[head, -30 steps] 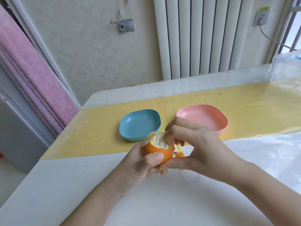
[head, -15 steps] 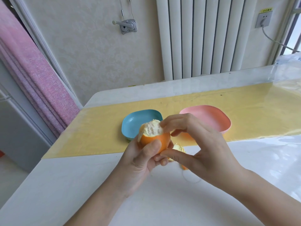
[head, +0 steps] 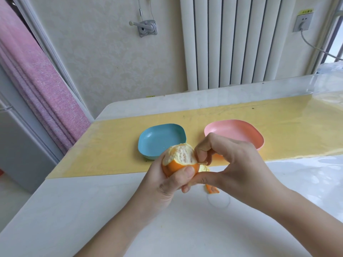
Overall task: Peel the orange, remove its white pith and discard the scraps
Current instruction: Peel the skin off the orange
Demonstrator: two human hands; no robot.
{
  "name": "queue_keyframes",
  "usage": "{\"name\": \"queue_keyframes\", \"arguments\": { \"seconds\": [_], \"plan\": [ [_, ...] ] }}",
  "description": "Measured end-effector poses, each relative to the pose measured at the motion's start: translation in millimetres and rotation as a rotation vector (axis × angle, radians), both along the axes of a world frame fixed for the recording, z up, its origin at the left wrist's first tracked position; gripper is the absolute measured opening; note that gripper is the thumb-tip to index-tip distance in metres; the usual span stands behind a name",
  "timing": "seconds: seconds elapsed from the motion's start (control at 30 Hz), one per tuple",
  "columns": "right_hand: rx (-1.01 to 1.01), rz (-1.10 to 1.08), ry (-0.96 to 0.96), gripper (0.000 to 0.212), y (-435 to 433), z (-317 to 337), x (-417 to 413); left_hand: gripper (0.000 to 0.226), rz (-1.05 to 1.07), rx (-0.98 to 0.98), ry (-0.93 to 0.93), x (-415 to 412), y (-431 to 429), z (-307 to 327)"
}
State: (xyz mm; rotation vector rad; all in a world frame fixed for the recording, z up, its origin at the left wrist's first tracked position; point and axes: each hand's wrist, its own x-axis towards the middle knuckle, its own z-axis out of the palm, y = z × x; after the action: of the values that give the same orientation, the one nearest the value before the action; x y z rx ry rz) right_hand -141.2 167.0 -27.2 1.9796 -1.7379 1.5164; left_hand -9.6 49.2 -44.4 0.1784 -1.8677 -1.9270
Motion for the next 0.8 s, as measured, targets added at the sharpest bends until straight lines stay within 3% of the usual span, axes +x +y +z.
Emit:
{"name": "queue_keyframes", "arguments": {
  "seconds": [0.23, 0.43, 0.6, 0.8],
  "plan": [
    [0.01, 0.035, -0.032, 0.031, 1.0, 0.7, -0.1, 0.037, -0.027, 0.067, 0.007, 0.2, -0.3, -0.9],
    [-0.09, -0.039, 0.023, 0.026, -3.5, -4.6, 6.6, 0.07, -0.052, 0.236, 0.081, -2.3, -1.2, 2.9],
    [-0.039, -0.007, -0.042, 0.029, -1.5, -1.3, 1.7, 0.064, -0.068, 0.261, 0.055, -1.1, -3.0, 2.5],
    [-0.007, -0.021, -0.115, 0.013, 3.4, 3.0, -0.8, 0.042, -0.1, 0.361, 0.059, -2.5, -0.8, 1.5]
  ]
}}
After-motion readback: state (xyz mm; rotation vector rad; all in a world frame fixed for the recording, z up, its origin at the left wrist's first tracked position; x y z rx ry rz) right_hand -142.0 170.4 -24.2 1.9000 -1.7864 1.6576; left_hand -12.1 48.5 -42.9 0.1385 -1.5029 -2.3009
